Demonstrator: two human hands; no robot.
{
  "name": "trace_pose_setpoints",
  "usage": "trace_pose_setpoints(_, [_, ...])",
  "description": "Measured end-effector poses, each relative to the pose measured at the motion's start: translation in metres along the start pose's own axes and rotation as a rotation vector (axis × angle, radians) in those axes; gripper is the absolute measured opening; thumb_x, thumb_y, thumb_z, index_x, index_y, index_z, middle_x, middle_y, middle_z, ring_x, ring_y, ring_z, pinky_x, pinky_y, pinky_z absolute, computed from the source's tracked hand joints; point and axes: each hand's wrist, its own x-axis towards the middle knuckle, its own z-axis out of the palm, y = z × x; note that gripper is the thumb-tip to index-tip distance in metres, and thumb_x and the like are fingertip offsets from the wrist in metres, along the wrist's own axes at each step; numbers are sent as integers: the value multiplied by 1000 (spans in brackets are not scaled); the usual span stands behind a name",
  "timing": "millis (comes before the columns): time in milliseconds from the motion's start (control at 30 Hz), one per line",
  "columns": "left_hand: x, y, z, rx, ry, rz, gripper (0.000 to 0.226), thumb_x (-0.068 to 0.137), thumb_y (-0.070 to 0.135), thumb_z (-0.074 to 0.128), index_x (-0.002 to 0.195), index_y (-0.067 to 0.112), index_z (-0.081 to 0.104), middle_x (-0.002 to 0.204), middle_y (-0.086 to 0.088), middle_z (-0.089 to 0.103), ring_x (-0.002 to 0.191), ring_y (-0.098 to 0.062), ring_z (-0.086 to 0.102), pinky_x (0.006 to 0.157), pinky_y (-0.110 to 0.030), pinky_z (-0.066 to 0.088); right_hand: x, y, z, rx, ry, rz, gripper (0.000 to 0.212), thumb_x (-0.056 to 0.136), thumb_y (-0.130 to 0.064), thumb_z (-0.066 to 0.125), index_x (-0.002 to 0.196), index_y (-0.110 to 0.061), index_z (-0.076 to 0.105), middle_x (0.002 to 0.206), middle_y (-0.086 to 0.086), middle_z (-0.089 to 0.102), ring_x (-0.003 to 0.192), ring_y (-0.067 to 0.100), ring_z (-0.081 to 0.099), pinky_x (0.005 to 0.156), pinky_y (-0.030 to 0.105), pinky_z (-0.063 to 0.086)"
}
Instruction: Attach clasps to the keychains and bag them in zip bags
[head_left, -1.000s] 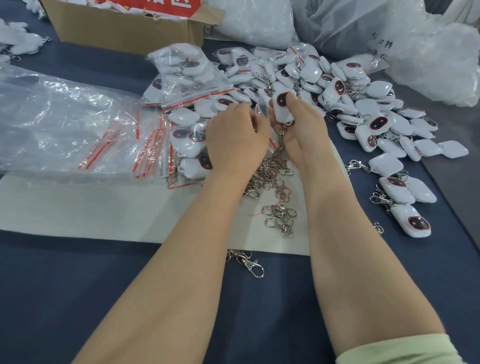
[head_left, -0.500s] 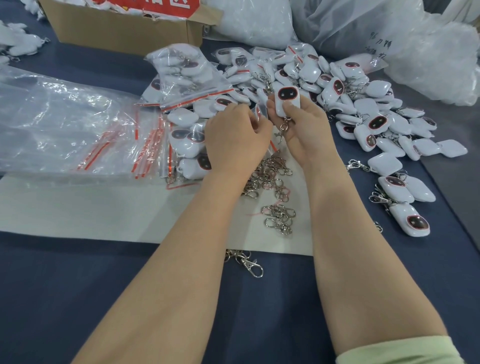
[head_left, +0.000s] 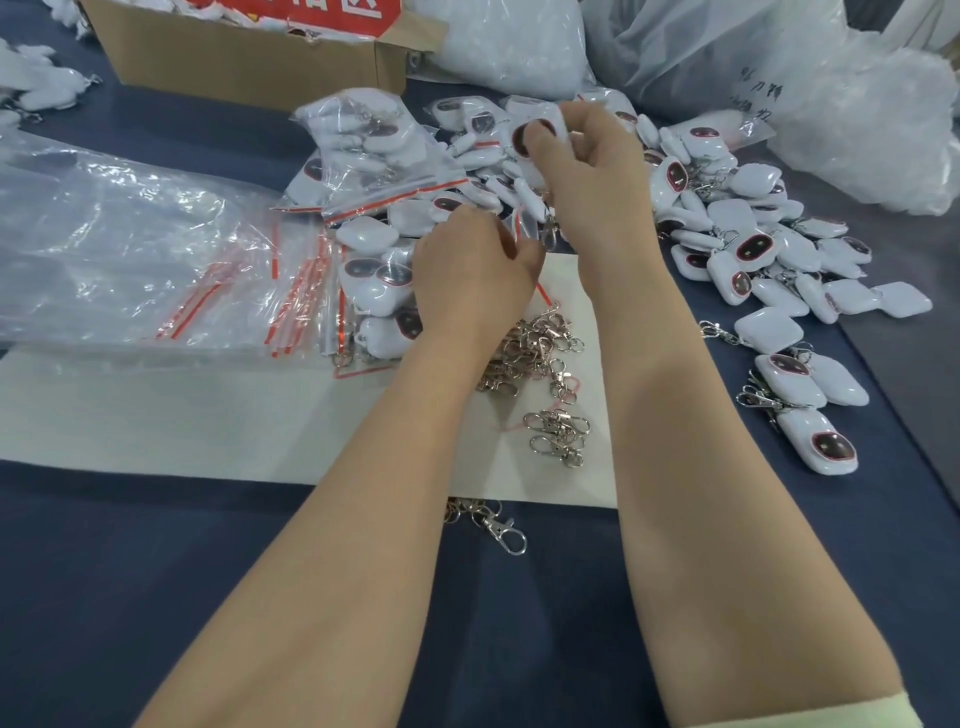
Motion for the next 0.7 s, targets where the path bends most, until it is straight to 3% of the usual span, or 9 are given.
trace_pose_setpoints(67, [1, 2, -2, -86, 0, -44, 33, 89, 36, 53, 68, 13, 64, 72, -4, 66, 74, -26, 59, 70, -30, 45, 0, -1, 1, -17, 1, 19, 5, 91, -17, 62, 93, -14, 59, 77, 1, 60, 68, 12, 55, 67, 24, 46])
trace_pose_setpoints(167, [3, 5, -7, -228, 13, -89, 27, 87, 30, 55, 73, 10, 68, 68, -1, 63, 70, -20, 56, 64, -27, 40, 2, 1, 0, -79, 48, 92, 21, 87, -22, 67, 92, -17, 48, 88, 3, 59, 92, 26, 64, 87, 42, 53])
trace_pose_setpoints(300, [3, 8, -14, -349, 64, -93, 27, 83, 16, 53, 68, -4, 62, 70, -14, 60, 64, -18, 46, 63, -34, 37, 2, -1, -4, -188, 27, 142, 32, 84, -21, 68, 96, -10, 41, 82, -1, 47, 93, 33, 65, 83, 48, 54])
trace_pose_setpoints(367, [4, 9, -18, -413, 63, -109, 27, 84, 14, 52, 65, -3, 61, 80, -17, 66, 66, -18, 50, 65, -34, 44, 2, -3, -10, -219, -4, 166, 30, 84, -18, 68, 92, -10, 40, 84, 3, 51, 78, 31, 66, 73, 45, 59])
trace_pose_setpoints(467, [6, 11, -22, -458, 45, -119, 30, 86, 14, 52, 57, 13, 57, 72, 1, 61, 64, -15, 53, 61, -28, 45, 1, -6, -19, -289, -110, 191, 25, 84, -14, 69, 85, -13, 44, 89, 12, 61, 59, 24, 63, 63, 34, 60])
trace_pose_setpoints(567, [6, 16, -23, -452, 49, -75, 25, 86, 12, 54, 63, 10, 62, 72, 2, 56, 66, -11, 49, 63, -24, 42, -2, -9, -20, -280, -235, 171, 9, 88, -11, 63, 95, -11, 58, 78, 13, 66, 54, 18, 63, 61, 27, 60])
trace_pose_setpoints(700, [8, 19, -27, -463, 69, -50, 26, 87, 13, 54, 62, 13, 58, 88, 6, 58, 84, -5, 54, 76, -18, 40, -1, -8, -19, -359, -319, 115, 19, 89, -8, 55, 105, -12, 63, 67, 6, 60, 47, 10, 54, 49, 19, 50])
